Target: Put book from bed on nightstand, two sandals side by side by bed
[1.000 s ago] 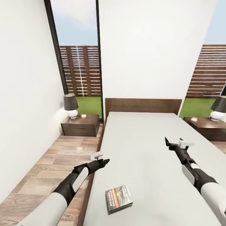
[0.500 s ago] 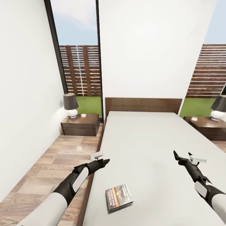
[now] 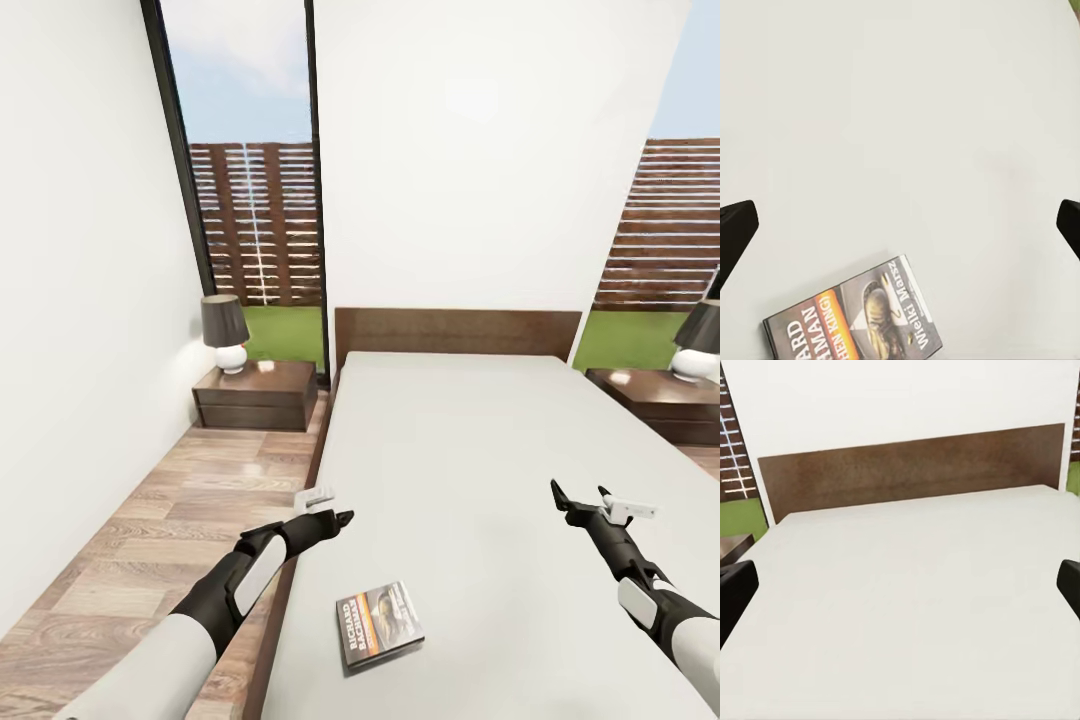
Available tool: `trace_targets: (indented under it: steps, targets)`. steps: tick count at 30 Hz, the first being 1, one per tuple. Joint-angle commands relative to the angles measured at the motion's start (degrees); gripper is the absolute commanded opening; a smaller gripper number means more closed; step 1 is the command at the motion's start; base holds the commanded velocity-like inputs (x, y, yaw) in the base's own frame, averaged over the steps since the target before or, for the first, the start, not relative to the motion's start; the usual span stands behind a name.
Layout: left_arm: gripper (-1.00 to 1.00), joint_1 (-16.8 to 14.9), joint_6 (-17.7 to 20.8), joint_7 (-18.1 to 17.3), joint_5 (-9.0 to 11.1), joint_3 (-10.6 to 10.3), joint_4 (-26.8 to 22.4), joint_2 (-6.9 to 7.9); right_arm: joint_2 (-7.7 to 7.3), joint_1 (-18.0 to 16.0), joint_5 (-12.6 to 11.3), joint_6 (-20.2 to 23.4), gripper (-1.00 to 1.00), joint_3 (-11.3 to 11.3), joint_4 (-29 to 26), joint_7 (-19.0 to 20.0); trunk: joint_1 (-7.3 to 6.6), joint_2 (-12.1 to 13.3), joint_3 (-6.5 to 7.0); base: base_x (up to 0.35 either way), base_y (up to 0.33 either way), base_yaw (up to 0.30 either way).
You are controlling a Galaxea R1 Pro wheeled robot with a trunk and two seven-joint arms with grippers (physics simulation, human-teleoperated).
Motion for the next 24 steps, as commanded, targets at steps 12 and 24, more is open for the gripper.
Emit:
trace_targets:
  steps: [12, 24]
  targets:
    - [1.00, 0.0, 0.2, 0.0, 0.3, -0.1, 0.0, 0.01, -0.02, -0.1, -0.6, -0.1, 1.00, 0.4, 0.1, 0.2, 2.64, -4.9, -2.22, 0.000, 0.000, 0.000]
    - [1.00, 0.0, 0.2, 0.0, 0.3, -0.2, 0.0, 0.01, -0.02, -0.1, -0.6, -0.1, 1.00, 0.4, 0.1, 0.2, 5.28, -9.7, -4.38, 0.000, 0.000, 0.000]
